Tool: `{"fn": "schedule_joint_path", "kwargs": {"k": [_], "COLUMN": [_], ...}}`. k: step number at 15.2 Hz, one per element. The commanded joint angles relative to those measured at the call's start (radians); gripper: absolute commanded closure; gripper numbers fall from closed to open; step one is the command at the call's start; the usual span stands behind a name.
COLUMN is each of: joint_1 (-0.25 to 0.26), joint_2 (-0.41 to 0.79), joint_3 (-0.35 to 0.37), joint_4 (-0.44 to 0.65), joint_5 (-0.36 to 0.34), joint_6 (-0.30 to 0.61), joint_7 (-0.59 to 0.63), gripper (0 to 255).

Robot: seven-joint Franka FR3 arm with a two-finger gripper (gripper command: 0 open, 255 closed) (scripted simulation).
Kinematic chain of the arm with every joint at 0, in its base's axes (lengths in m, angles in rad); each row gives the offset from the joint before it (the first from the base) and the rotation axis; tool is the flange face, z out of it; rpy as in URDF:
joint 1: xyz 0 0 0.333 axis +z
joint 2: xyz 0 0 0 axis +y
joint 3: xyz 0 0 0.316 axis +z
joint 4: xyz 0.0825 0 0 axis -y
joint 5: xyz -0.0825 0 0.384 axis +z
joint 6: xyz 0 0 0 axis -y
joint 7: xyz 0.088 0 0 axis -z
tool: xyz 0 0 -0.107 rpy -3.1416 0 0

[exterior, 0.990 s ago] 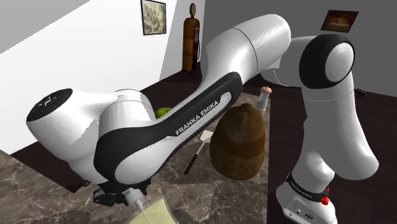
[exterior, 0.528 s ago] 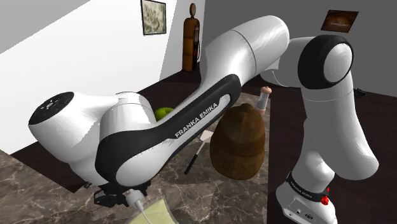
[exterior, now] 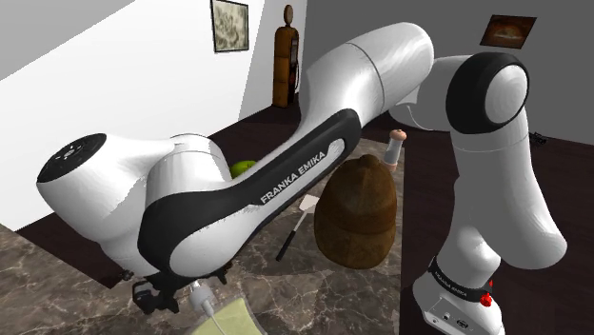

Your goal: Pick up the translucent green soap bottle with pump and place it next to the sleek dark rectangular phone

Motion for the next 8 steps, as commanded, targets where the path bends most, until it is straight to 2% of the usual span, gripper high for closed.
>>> {"fn": "schedule_joint_path", "kwargs": {"k": [1, 3, 8], "joint_1": [0.008, 0.021, 0.021], "joint_2": [-0.004, -0.002, -0.002], "joint_3": [0.004, 0.007, 0.007], "joint_4": [0.047, 0.110, 0.110], "joint_5": [0.007, 0.011, 0.011], "joint_6": [-0.049, -0.109, -0.109], "joint_7": [-0.007, -0.014, -0.014], "gripper": [0, 0, 0]}}
